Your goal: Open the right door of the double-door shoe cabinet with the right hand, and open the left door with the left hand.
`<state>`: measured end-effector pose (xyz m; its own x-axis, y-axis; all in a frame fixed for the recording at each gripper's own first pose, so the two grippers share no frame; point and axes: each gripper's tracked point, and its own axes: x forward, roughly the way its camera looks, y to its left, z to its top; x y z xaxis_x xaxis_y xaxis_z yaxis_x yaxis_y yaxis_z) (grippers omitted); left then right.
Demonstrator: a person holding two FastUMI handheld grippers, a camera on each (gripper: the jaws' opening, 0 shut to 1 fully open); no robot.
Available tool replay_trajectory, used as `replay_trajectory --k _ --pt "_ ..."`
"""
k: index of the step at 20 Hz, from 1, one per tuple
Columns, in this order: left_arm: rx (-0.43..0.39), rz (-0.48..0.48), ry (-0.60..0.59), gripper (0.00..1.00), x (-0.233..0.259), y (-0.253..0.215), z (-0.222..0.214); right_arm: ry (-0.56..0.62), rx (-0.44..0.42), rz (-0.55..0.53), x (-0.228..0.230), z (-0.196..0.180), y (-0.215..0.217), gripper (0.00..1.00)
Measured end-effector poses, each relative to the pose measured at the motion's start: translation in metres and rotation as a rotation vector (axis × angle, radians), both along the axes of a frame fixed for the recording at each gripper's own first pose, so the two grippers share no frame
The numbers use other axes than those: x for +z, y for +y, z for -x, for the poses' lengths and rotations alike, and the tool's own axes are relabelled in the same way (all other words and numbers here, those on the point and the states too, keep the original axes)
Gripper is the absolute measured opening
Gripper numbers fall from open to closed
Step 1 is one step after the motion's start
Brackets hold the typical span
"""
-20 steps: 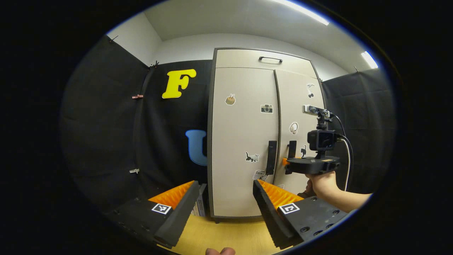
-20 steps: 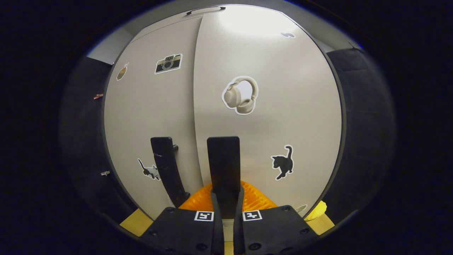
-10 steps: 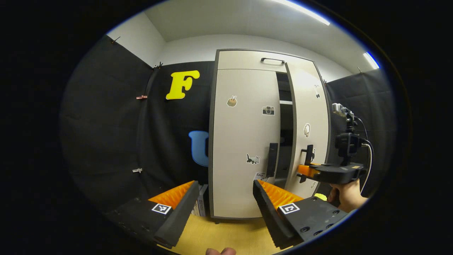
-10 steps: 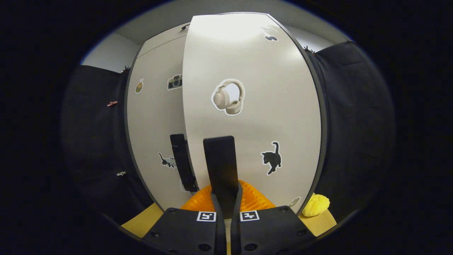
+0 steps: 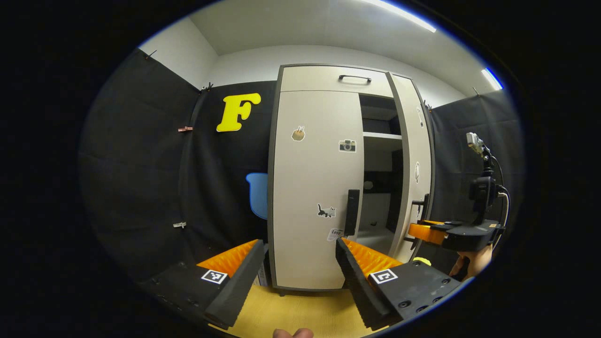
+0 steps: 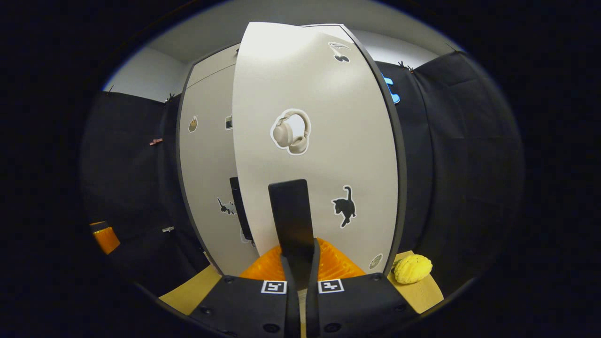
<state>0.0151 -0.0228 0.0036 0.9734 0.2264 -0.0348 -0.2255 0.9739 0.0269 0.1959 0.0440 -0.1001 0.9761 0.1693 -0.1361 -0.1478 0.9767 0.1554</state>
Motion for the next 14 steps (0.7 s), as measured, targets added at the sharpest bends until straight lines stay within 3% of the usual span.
replay_trajectory --k 14 --pt "-0.123 0.012 -0.008 0.95 0.001 -0.086 -0.051 -0.026 -0.098 0.076 0.007 0.023 -0.08 0.08"
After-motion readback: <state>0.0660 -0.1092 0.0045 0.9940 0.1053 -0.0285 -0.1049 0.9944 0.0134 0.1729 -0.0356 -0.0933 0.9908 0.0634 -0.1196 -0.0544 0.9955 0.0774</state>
